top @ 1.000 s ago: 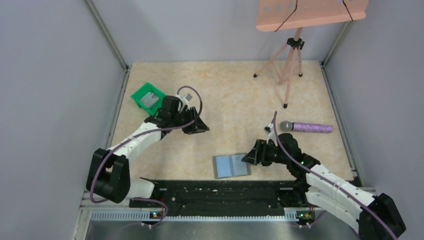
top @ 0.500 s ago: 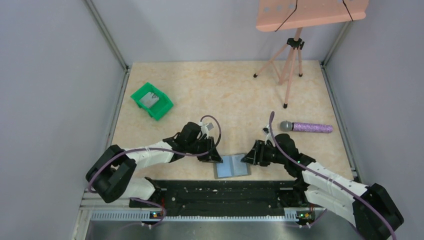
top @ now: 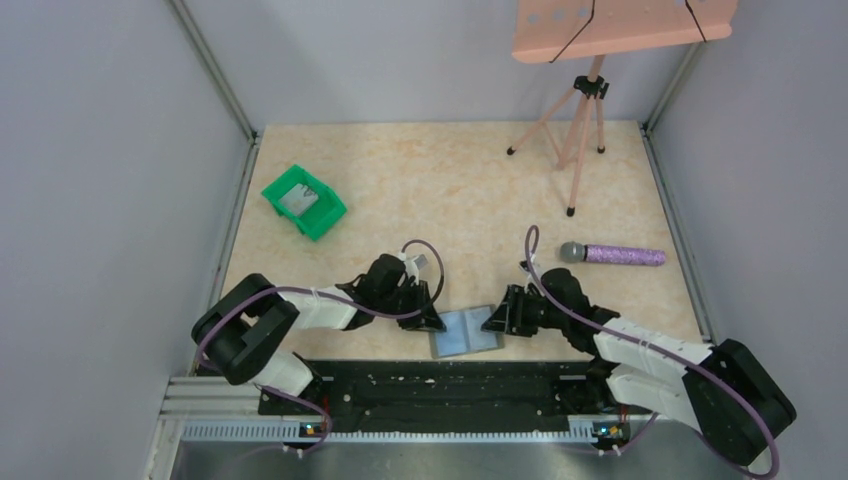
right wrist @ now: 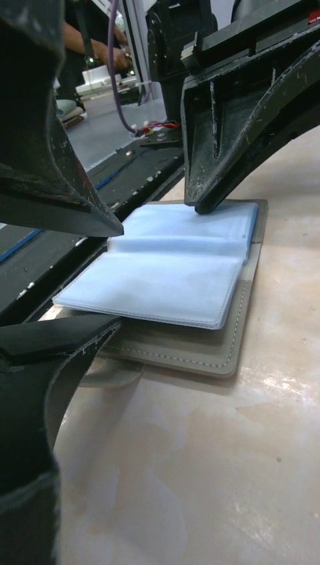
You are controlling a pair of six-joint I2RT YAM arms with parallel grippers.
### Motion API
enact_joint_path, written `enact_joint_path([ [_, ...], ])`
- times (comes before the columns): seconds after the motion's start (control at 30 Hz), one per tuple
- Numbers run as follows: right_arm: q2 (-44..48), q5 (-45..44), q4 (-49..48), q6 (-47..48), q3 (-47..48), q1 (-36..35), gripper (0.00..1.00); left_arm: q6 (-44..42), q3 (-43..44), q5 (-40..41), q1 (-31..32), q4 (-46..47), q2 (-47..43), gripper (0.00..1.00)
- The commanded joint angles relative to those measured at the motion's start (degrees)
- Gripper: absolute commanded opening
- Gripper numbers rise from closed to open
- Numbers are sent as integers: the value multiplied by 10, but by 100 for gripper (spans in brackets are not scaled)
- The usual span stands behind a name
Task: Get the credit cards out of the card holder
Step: Remove the credit card from the card holder.
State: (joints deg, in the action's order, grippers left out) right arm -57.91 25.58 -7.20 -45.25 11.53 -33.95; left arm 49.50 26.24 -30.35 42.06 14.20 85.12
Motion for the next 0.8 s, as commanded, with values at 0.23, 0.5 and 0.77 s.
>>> enact_joint_path([
  [0.23,13,42,-56,-27,8,2,42,-8,-18,23,8,27,13,21],
  [0.5,15,55,-176,-77,-38,-21,36,1,-24,24,10,25,-1,21],
  [0.77,-24,13,-157,-50,23,-82,39,8,-14,22,10,14,-17,24],
])
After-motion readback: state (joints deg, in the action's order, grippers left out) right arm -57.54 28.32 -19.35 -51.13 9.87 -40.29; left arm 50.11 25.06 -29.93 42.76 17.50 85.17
